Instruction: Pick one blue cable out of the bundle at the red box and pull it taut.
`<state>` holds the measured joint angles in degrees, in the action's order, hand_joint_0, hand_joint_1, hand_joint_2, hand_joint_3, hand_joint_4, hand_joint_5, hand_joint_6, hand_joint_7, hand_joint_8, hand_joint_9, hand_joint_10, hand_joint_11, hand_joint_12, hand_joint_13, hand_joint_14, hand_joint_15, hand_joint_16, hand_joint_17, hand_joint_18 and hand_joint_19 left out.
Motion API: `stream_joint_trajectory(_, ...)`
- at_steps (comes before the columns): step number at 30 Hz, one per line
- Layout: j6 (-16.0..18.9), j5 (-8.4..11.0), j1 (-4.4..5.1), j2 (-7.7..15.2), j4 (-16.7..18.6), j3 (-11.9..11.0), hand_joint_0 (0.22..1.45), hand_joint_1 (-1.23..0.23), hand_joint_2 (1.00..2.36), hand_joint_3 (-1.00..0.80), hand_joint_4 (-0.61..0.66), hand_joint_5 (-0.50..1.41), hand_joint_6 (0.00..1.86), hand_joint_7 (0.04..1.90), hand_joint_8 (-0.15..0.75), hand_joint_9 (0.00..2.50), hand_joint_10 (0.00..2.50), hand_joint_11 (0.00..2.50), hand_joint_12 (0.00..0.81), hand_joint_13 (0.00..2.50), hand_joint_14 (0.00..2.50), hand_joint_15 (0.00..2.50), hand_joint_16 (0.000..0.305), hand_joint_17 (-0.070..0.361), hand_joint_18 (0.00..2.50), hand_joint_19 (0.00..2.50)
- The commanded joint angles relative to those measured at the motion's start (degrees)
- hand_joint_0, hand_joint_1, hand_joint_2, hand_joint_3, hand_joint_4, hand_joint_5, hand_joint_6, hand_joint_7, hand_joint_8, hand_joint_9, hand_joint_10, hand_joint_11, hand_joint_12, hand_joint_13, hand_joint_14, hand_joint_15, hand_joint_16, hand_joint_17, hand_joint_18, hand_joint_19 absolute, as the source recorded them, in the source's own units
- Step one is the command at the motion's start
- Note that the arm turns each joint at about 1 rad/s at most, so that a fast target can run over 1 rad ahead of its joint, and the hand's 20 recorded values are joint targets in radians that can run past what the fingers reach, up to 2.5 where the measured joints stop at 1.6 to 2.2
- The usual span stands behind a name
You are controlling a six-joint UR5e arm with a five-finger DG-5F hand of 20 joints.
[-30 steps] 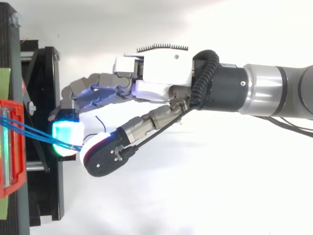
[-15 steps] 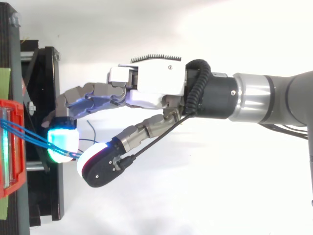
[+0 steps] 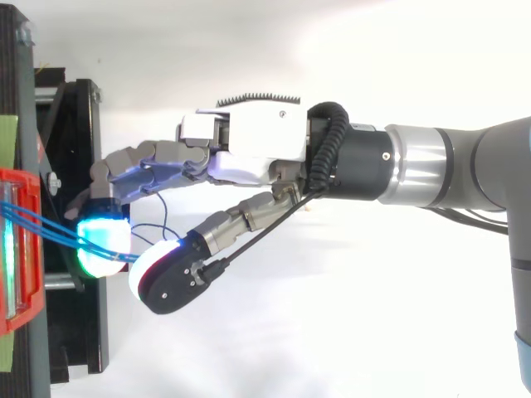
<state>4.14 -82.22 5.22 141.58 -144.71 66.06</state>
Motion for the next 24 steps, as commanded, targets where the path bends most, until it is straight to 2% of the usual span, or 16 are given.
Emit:
stream_joint_trajectory(1, 0.3, -0.05, -0.04, 0.0, 0.0, -0.2, 0.57, -0.70, 1.00, -0.48, 0.25, -0.11, 0.50, 1.21, 0.292, 0.47, 0.00, 0.14, 0.330, 0.33, 0.01, 0.14, 0.050, 0.113, 0.25, 0.23)
stream_joint_trajectory(7, 0.2, -0.05, -0.04, 0.0, 0.1, -0.5, 0.60, -0.71, 1.01, -0.41, 0.20, -0.10, 0.50, 1.28, 0.291, 0.47, 0.00, 0.14, 0.326, 0.34, 0.01, 0.15, 0.050, 0.112, 0.27, 0.24)
stream_joint_trajectory(10, 0.3, -0.05, -0.13, 0.0, 0.1, -0.5, 0.62, -0.72, 1.01, -0.34, 0.18, -0.12, 0.57, 1.20, 0.291, 0.47, 0.00, 0.15, 0.326, 0.35, 0.01, 0.15, 0.049, 0.111, 0.28, 0.24)
stream_joint_trajectory(16, 0.3, -0.14, -0.30, 0.0, 0.1, -0.5, 0.65, -0.76, 1.02, -0.20, 0.17, -0.18, 0.78, 0.91, 0.287, 0.46, 0.00, 0.18, 0.328, 0.36, 0.01, 0.15, 0.049, 0.111, 0.31, 0.23)
stream_joint_trajectory(24, 0.3, -0.31, -0.30, -0.1, 0.0, -1.2, 0.66, -0.78, 1.02, -0.17, 0.18, -0.19, 0.83, 0.82, 0.284, 0.45, 0.00, 0.22, 0.332, 0.38, 0.01, 0.15, 0.050, 0.113, 0.34, 0.22)
